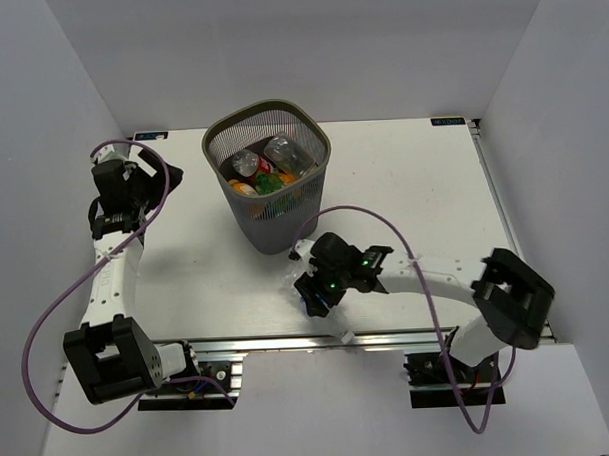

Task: Put the plastic bottles in the bin

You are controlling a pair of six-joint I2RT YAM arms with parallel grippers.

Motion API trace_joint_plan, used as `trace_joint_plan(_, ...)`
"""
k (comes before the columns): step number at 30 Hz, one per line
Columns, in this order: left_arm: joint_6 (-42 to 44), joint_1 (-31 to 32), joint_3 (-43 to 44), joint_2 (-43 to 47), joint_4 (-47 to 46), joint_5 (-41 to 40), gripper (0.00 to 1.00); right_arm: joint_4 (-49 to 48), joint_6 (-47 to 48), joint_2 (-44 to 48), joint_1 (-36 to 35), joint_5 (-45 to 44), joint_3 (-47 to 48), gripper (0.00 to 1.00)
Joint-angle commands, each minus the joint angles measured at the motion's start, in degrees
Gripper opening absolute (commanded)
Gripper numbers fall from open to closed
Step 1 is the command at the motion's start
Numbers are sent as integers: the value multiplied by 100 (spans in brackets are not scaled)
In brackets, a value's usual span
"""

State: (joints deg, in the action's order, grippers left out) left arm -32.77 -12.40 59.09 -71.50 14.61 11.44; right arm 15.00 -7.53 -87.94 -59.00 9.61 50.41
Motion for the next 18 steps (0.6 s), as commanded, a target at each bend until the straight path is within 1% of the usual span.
trace_joint_plan(1,43,19,15,242,68,-361,98,73,-449,944,81,-625,-154,24)
trace_joint_plan(2,43,19,24,251,86,-449,98,99,-599,1085,186,-914,-198,24)
trace_joint_plan(4,52,19,67,260,112,-459,98,309,-915,1367,782,-943,-303,22)
trace_joint_plan(5,52,19,76,260,103,-450,98,397,-1204,1454,1055,-900,-347,19)
trace_joint_plan(6,61,10,94,260,103,-441,98,494,-1311,1629,1649,-829,-400,15)
trace_joint_plan(7,61,19,103,260,121,-450,98,616,-1382,1735,1942,-803,-462,13)
trace_joint_plan(8,61,19,111,269,121,-459,98,670,-1452,1858,2180,-907,-558,12)
trace_joint_plan(9,61,19,120,269,130,-485,98,723,-1470,2086,2591,-1073,-550,13)
trace_joint_plan(10,69,10,120,277,130,-502,98,845,-1488,2184,2770,-1292,-480,13)
trace_joint_plan(11,61,10,120,277,130,-520,98,890,-1488,2280,2919,-1573,-219,14)
trace_joint_plan(12,61,10,120,277,104,-503,98,908,-1401,2464,3191,-1672,-42,14)
trace_joint_plan(14,78,10,120,269,86,-468,98,794,-1348,2641,3403,-1952,336,14)
trace_joint_plan(15,87,10,138,260,103,-476,98,680,-1322,2825,3569,-2006,686,14)
trace_joint_plan(16,104,10,138,260,121,-511,98,479,-1208,2905,3632,-1972,828,14)
trace_joint_plan(17,113,10,138,269,130,-537,98,-28,-1085,2984,3650,-1754,960,14)
trace_joint_plan(18,122,10,129,277,138,-555,98,-268,-640,3080,3659,-1508,1257,14)
